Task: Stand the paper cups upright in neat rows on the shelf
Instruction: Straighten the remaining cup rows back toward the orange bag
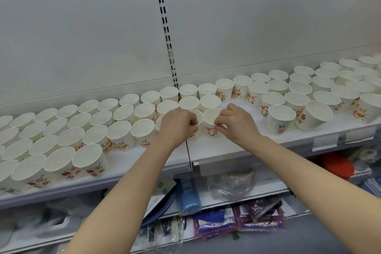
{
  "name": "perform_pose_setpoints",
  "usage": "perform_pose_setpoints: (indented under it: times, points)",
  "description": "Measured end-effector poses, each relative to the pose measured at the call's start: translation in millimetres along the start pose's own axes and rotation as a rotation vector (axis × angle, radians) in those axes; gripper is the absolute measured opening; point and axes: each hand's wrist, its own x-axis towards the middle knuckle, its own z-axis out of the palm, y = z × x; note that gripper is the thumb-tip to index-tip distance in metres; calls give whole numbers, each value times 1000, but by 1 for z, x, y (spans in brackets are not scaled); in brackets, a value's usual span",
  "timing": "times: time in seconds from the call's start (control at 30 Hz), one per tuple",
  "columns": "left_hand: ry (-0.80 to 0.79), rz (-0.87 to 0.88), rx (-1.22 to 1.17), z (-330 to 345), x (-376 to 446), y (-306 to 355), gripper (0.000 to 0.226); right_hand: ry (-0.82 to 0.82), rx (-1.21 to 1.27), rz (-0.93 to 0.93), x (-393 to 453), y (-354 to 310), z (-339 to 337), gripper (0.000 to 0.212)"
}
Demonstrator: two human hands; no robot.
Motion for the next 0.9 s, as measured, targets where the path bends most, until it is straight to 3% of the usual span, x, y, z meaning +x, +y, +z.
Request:
perform_pose_setpoints:
  times: [0.23, 0.37, 0.73, 0.9]
  points:
    - [106, 47, -31, 4, -3, -3, 29, 93, -9, 74, -7, -5, -4, 18]
    - [216, 102, -110, 8, -1, 12, 19, 200, -40, 140, -40, 1, -15, 13]
    - [86, 288, -191, 26, 42, 153, 14, 221, -140, 376, -131, 85, -85, 3]
    - [57, 275, -38, 50, 66, 212, 28, 168, -133, 459, -155, 137, -117, 17]
